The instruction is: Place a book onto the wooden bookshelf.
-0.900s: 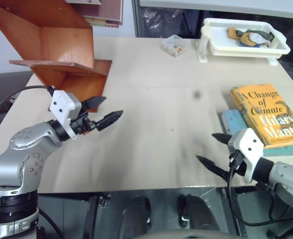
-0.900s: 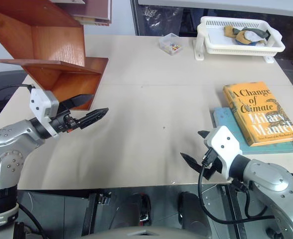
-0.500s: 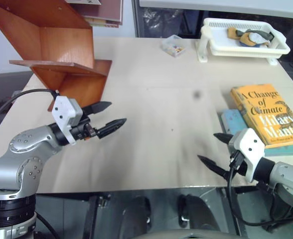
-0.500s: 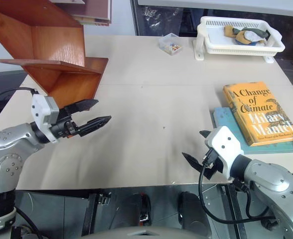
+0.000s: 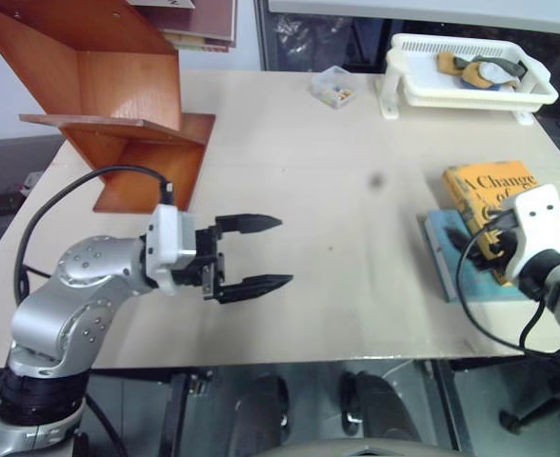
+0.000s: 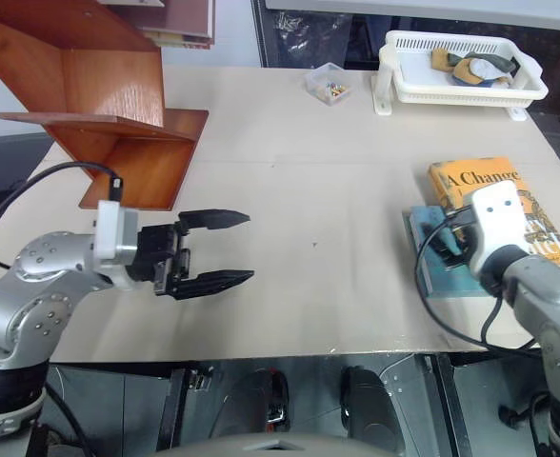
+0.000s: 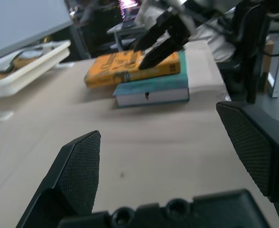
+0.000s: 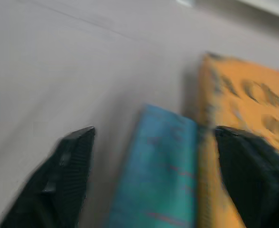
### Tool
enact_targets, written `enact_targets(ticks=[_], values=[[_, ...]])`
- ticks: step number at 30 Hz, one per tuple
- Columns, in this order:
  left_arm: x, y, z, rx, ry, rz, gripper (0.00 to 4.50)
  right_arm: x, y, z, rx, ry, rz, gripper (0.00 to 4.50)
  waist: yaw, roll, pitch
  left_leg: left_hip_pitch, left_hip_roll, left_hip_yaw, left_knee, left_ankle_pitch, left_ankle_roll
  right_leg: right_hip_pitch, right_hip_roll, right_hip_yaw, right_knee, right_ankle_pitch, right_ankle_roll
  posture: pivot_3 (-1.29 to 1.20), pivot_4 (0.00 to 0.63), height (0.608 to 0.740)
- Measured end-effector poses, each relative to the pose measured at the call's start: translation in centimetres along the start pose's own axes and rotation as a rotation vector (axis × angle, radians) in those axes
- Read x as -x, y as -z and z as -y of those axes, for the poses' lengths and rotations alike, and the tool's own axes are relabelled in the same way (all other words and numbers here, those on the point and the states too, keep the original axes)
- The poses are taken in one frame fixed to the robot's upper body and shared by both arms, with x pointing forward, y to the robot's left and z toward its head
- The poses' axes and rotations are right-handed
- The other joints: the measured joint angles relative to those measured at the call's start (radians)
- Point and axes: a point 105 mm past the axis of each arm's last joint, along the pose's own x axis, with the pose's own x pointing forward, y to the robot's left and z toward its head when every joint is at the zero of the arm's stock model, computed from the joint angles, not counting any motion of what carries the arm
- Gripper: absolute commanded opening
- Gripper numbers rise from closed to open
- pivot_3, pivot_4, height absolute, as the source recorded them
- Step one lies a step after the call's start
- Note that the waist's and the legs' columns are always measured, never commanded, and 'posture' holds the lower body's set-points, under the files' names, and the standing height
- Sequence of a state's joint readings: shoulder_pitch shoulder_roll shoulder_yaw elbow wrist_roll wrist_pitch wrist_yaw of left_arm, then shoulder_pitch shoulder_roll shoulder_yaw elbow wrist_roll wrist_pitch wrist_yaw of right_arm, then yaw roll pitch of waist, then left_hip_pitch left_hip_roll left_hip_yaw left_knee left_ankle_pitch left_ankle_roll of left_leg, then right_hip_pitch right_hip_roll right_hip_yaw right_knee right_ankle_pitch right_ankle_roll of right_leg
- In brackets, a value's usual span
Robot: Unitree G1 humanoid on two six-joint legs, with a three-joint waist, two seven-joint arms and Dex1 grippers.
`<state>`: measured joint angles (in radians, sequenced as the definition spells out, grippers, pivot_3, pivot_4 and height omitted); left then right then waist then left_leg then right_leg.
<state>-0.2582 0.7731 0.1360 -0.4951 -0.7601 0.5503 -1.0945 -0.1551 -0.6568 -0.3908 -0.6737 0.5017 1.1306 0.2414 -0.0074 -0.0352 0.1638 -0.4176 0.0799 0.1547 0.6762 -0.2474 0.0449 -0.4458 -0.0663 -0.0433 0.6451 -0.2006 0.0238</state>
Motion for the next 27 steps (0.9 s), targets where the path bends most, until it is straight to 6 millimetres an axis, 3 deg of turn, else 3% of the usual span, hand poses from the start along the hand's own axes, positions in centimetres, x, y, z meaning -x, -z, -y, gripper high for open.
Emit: enact_targets(ticks=[1,2,3,5,6,8,11,18,27], values=[[-0.3,-0.2,0.0,-0.006,0.008,0.005,4.50,-0.1,-0.1,1.0,-0.018,0.038,-0.001,2.16,-0.001,0.000,0.000,0.000,0.000,0.000,0.000,0.000,0.000,0.000,0.000,0.000,0.000,0.000,0.000,0.00,0.150,0.740],[-0.6,-0.3,0.0,-0.014,0.019,0.011,4.50,-0.2,-0.4,2.5,-0.036,0.091,0.000,1.93,-0.002,0.000,0.000,0.000,0.000,0.000,0.000,0.000,0.000,0.000,0.000,0.000,0.000,0.000,0.000,0.00,0.150,0.740],[-0.8,-0.4,0.0,-0.020,0.023,0.015,4.50,-0.2,-0.6,3.8,-0.038,0.136,-0.008,1.20,-0.003,0.000,0.000,0.000,0.000,0.000,0.000,0.000,0.001,0.000,0.000,0.000,0.000,0.000,0.000,0.00,0.150,0.740],[-1.1,-0.5,-0.1,-0.025,0.030,0.021,4.50,-0.4,-0.6,6.2,-0.038,0.224,-0.039,0.23,-0.005,0.000,0.000,0.000,0.000,0.000,0.000,0.000,0.001,0.000,0.000,0.001,0.000,0.000,0.000,0.00,0.150,0.740],[-1.2,-0.4,-0.1,-0.026,0.035,0.023,4.50,-0.4,-0.5,7.4,-0.043,0.265,-0.055,0.09,-0.005,0.000,0.000,0.000,0.000,0.000,0.000,0.000,0.001,0.000,0.000,0.001,0.000,0.000,0.000,0.00,0.150,0.740],[-1.6,-0.3,-0.1,-0.024,0.045,0.027,4.50,-1.0,-0.1,11.3,-0.078,0.408,-0.111,0.09,-0.007,0.000,0.000,0.001,0.000,0.001,0.000,0.000,0.001,0.000,0.000,0.001,0.000,0.000,0.000,0.00,0.150,0.740],[-1.8,-0.6,-0.2,-0.042,0.046,0.030,4.50,-2.2,0.2,14.0,-0.176,0.488,-0.158,0.09,-0.012,0.001,0.000,0.001,0.000,0.001,0.000,0.000,0.000,0.000,0.001,0.002,0.000,0.002,0.004,0.00,0.150,0.740],[-1.8,-0.5,-0.4,-0.038,0.020,0.034,4.50,-4.4,1.5,16.3,-0.344,0.516,-0.243,0.09,-0.010,0.001,0.001,0.001,0.000,0.002,-0.001,0.001,-0.001,0.000,0.001,0.002,-0.001,0.003,0.005,0.00,0.150,0.740],[-1.7,-0.4,-0.3,-0.037,-0.015,0.033,4.50,-6.9,3.0,17.3,-0.447,0.539,-0.307,0.09,-0.010,0.002,0.001,0.000,0.000,0.003,-0.001,0.001,-0.001,0.000,0.001,0.002,-0.001,0.003,0.005,0.00,0.150,0.740]])
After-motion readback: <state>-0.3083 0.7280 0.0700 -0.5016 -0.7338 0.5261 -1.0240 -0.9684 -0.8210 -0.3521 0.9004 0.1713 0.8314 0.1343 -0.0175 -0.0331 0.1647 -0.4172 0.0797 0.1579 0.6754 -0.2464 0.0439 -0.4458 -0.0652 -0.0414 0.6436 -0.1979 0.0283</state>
